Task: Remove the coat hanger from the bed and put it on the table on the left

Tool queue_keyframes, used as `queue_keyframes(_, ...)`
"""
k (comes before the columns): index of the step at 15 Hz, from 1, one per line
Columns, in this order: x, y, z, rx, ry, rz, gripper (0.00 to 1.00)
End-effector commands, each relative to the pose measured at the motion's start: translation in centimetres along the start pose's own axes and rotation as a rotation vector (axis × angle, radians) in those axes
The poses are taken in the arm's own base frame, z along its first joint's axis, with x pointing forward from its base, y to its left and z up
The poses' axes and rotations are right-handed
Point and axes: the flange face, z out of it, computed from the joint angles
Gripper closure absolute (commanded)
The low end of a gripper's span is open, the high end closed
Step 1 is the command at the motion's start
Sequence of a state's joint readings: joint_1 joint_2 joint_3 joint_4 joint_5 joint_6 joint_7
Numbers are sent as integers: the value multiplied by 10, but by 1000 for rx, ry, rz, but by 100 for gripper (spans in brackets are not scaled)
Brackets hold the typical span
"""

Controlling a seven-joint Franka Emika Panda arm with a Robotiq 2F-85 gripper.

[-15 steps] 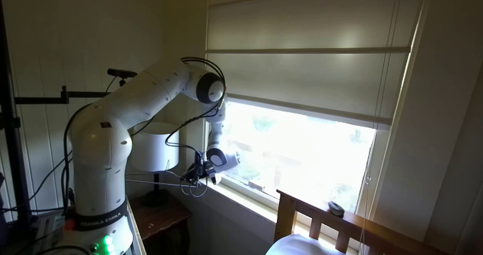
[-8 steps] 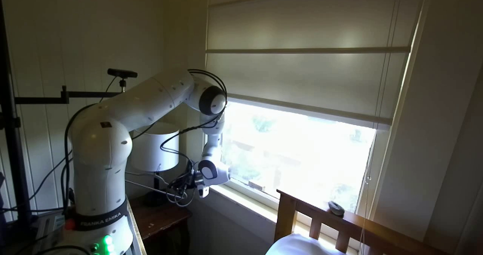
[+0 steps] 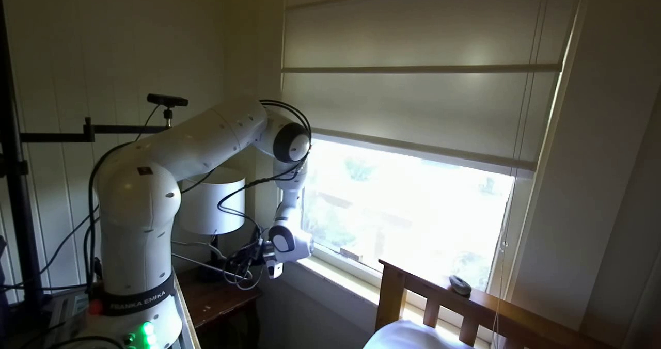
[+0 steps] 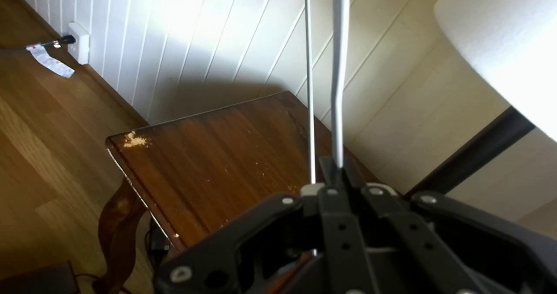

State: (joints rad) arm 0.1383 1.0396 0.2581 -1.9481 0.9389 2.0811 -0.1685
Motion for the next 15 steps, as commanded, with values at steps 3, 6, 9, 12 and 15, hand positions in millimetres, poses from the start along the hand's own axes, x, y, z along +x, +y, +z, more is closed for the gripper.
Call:
queue_keyframes(3, 2, -14, 10, 53, 210, 96, 99)
queue_keyframes(6, 3, -19, 26, 54, 294, 118, 99)
queue_keyframes(9, 5, -30, 46, 31, 319, 103, 99)
queue_keyframes(12, 11, -36, 62, -3, 295, 77, 99)
queue_keyframes(15, 25, -41, 76, -1, 274, 55, 99)
